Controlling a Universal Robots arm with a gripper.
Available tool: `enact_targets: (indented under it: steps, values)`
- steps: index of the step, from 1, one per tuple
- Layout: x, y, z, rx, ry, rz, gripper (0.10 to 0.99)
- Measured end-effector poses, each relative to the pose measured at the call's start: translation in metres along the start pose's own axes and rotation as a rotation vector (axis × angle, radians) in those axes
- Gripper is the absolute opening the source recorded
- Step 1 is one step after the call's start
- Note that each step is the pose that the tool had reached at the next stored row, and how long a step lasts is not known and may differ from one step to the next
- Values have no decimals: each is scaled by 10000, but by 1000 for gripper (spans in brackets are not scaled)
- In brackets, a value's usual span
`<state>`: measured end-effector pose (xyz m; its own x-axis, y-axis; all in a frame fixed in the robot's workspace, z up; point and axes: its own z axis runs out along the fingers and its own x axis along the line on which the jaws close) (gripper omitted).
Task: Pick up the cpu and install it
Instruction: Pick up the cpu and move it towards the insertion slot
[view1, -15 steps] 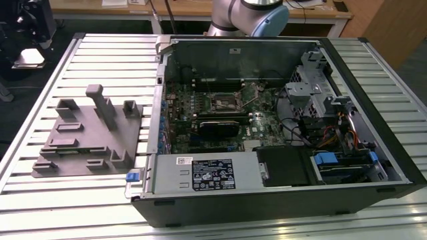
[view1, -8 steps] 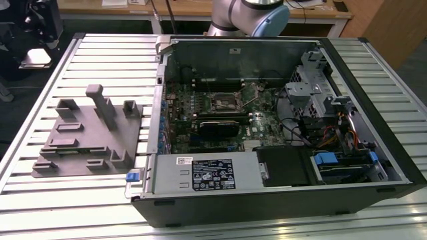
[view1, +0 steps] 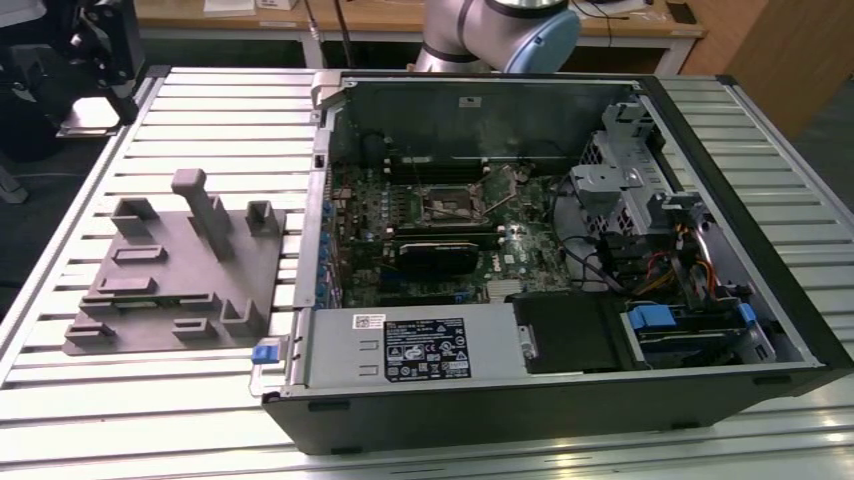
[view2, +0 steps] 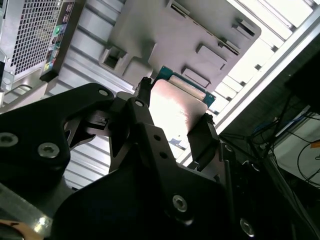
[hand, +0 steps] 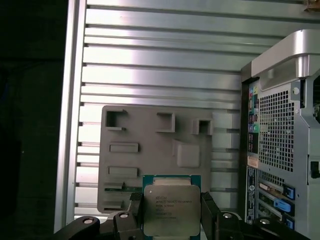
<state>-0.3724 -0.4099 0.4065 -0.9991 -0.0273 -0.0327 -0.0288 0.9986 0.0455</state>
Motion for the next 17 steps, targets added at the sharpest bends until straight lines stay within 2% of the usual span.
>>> enact_targets:
  steps: [17]
  values:
    - [-273, -8, 9, 0, 0, 0, 545]
